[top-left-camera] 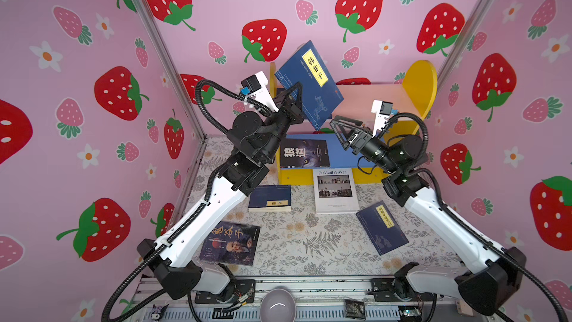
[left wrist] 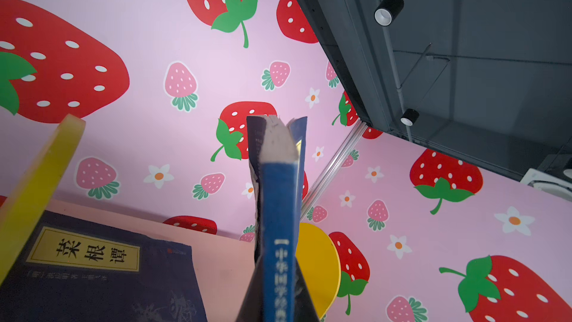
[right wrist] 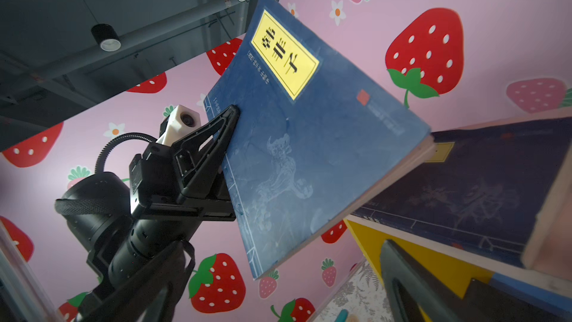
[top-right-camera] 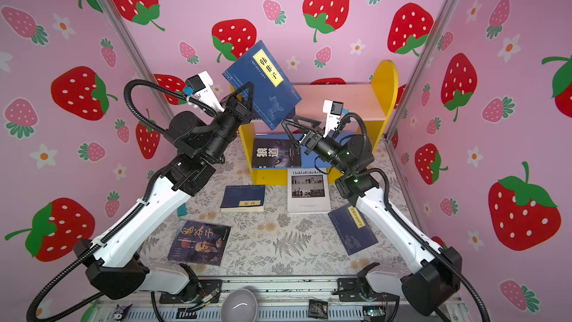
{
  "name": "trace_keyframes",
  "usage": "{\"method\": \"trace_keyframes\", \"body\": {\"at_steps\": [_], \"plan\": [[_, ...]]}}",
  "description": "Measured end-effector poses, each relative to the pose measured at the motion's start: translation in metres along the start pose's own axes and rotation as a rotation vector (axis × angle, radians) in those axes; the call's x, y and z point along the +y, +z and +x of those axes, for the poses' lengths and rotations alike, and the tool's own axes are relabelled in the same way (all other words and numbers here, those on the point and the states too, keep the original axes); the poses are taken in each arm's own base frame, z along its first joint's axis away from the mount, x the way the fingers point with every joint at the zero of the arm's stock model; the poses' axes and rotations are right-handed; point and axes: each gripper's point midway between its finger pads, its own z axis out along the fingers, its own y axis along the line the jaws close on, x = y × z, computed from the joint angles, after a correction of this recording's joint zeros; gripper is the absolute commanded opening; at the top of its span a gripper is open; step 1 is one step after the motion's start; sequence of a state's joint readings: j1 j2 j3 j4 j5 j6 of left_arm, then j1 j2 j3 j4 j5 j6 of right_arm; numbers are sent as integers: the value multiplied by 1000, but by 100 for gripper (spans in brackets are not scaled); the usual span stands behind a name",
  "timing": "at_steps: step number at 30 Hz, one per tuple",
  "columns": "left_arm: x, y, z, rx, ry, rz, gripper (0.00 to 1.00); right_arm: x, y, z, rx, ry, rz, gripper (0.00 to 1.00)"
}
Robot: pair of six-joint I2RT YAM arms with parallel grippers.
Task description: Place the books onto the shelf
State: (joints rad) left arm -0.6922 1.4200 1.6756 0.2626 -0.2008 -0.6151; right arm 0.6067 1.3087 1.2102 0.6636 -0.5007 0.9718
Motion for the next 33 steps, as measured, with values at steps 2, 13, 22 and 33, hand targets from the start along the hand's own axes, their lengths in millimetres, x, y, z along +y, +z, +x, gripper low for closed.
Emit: {"method": "trace_keyframes", "body": {"at_steps": [2, 13, 22, 33], "plan": [[-3, 0, -5, -21, -25, 13, 0, -7, 6, 6, 12, 47, -29, 100], [-7, 5, -2, -31, -138, 57, 0, 5, 20, -1, -10, 178, -206, 64], [-4, 24, 34, 40, -206, 103, 11, 6, 21, -15, -38, 263, -295, 16], [29, 18, 35, 205, -138, 77, 80, -21, -11, -42, 6, 221, -150, 12]]}}
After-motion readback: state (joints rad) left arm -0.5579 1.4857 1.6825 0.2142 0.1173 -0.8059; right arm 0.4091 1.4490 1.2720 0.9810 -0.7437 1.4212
